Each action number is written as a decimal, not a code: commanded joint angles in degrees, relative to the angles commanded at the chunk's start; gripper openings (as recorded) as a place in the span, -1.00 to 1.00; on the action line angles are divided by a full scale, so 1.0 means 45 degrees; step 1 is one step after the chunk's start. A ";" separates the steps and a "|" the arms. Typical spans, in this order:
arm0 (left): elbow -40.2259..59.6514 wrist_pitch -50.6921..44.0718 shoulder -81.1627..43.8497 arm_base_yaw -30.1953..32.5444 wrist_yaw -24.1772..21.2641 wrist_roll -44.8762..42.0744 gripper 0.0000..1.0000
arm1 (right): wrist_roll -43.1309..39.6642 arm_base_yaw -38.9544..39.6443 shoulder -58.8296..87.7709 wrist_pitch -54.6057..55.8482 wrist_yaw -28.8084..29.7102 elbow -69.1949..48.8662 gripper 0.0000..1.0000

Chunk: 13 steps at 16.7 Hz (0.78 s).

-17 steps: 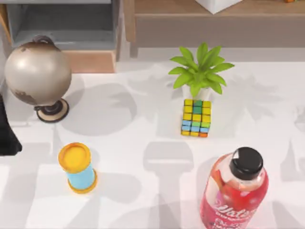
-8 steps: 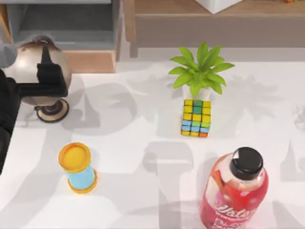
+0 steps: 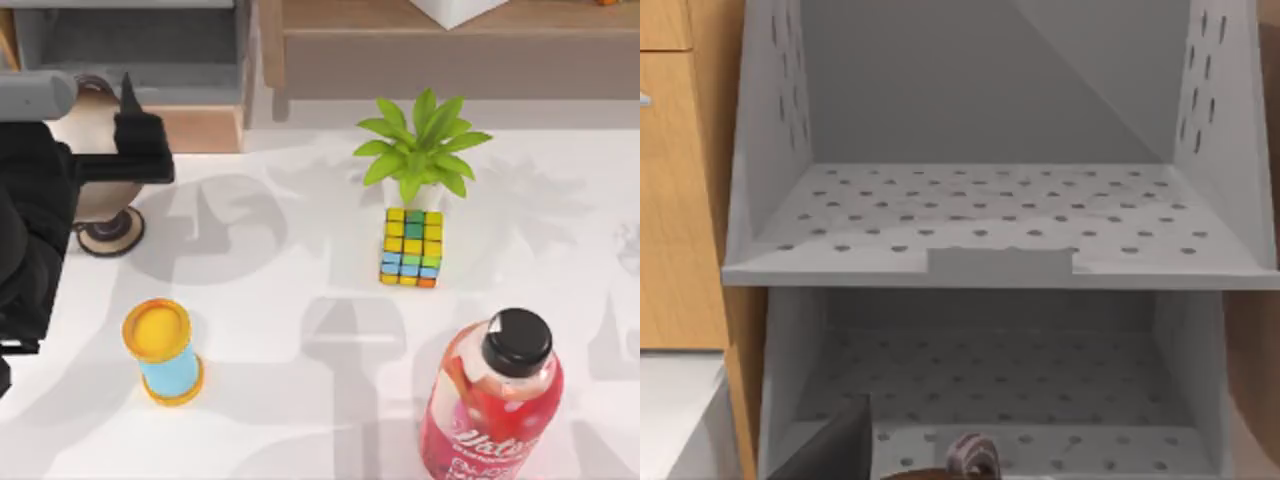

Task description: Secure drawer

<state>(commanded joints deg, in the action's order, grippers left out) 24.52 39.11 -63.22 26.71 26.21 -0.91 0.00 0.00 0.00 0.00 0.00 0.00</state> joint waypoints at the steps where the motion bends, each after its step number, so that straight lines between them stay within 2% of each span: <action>1: -0.0056 -0.0029 0.0039 -0.0050 -0.0026 0.0004 1.00 | 0.0000 0.0000 0.0000 0.0000 0.0000 0.0000 1.00; 4: -0.0311 0.0394 -0.0089 -0.0477 -0.0217 -0.0421 1.00 | 0.0000 0.0000 0.0000 0.0000 0.0000 0.0000 1.00; 7: -0.1035 0.1875 -0.0671 -0.2082 -0.1106 -0.2053 1.00 | 0.0000 0.0000 0.0000 0.0000 0.0000 0.0000 1.00; 10: -0.1837 0.3964 -0.1840 -0.4590 -0.2851 -0.4809 1.00 | 0.0000 0.0000 0.0000 0.0000 0.0000 0.0000 1.00; 13: -0.2373 0.6122 -0.3581 -0.7451 -0.5326 -0.8284 1.00 | 0.0000 0.0000 0.0000 0.0000 0.0000 0.0000 1.00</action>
<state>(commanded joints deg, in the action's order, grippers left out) 13.85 66.66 -79.33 -6.82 2.24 -38.19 0.00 0.00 0.00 0.00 0.00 0.00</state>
